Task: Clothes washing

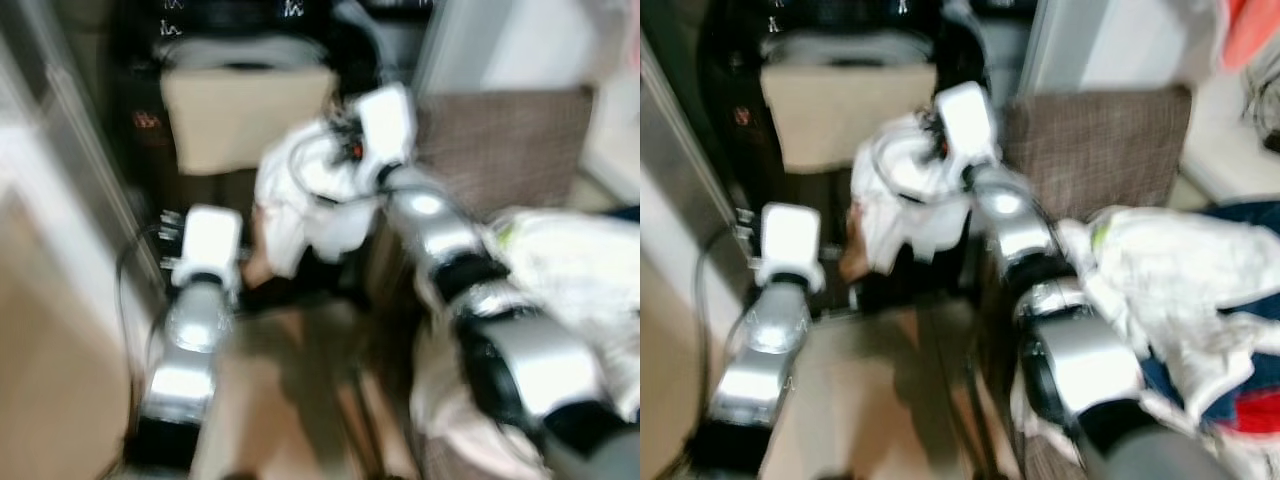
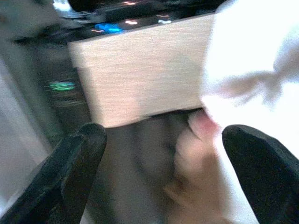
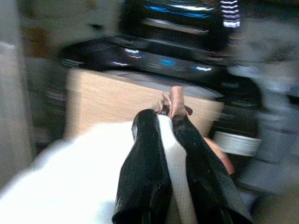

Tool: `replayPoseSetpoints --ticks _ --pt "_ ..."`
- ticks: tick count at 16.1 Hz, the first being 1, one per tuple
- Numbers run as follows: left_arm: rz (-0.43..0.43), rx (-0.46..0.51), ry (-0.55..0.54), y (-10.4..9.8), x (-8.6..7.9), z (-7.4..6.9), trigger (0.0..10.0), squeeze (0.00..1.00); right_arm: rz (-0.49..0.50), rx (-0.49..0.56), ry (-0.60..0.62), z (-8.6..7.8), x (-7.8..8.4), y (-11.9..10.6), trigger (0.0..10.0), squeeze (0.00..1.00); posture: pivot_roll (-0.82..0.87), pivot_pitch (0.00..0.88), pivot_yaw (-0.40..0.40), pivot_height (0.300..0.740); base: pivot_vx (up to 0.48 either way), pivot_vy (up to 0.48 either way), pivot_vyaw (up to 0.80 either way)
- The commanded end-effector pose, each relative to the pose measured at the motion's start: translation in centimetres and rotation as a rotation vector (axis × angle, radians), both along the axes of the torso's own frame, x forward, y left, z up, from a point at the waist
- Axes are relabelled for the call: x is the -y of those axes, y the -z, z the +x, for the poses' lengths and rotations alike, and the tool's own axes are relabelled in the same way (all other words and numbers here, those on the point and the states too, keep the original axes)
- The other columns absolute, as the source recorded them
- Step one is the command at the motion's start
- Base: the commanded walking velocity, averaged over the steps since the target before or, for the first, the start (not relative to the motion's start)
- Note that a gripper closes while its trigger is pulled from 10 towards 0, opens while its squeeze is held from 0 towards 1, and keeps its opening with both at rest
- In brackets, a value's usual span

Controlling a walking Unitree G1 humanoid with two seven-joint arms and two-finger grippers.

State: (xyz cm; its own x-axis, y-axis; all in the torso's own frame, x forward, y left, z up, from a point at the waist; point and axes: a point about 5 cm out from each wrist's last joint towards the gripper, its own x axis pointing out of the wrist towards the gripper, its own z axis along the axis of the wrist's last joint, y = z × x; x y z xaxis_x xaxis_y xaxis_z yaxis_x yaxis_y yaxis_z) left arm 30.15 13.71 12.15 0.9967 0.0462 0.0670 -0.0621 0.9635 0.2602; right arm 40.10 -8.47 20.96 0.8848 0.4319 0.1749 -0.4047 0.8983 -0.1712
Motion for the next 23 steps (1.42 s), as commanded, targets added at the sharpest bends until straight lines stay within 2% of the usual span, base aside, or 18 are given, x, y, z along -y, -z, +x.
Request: replayPoseSetpoints --ticks 1,2,7,8,11,23 --pt "0.014 0.014 -0.019 -0.4 -0.9 0.0 10.0 0.0 0.045 0.214 -0.028 -0.3 -1.1 -4.3 10.0 0.0 0.13 0.01 -0.048 0.74 0.469 0.0 0.0" --pt "0.015 0.017 -0.009 -0.4 -0.7 0.0 10.0 0.0 0.044 0.274 -0.03 -0.5 -1.2 -5.4 10.0 0.0 0.13 0.01 -0.048 0.74 0.472 0.0 0.0" --pt "0.008 0.028 -0.02 -0.6 -0.8 0.0 10.0 0.0 0.07 0.303 -0.056 -0.7 -1.6 -5.9 10.0 0.0 0.13 0.013 -0.052 0.74 0.43 0.061 0.0" --pt "0.037 0.032 -0.053 -0.6 -1.0 0.0 10.0 0.0 0.076 0.289 -0.082 -0.8 -2.1 -5.7 10.0 0.0 0.13 0.013 -0.053 0.74 0.0 0.0 0.0" --pt "0.031 0.026 -0.039 -0.4 -0.8 -0.1 10.0 0.0 0.079 0.245 -0.115 -0.9 -2.4 -5.0 10.0 0.0 0.13 0.018 -0.052 0.74 0.0 0.0 0.43" --pt "0.062 0.008 -0.024 -0.2 -0.2 0.0 10.0 0.0 0.103 0.131 -0.166 -0.7 -2.3 -3.5 10.0 0.0 0.13 0.014 -0.05 0.74 0.0 0.0 0.57"
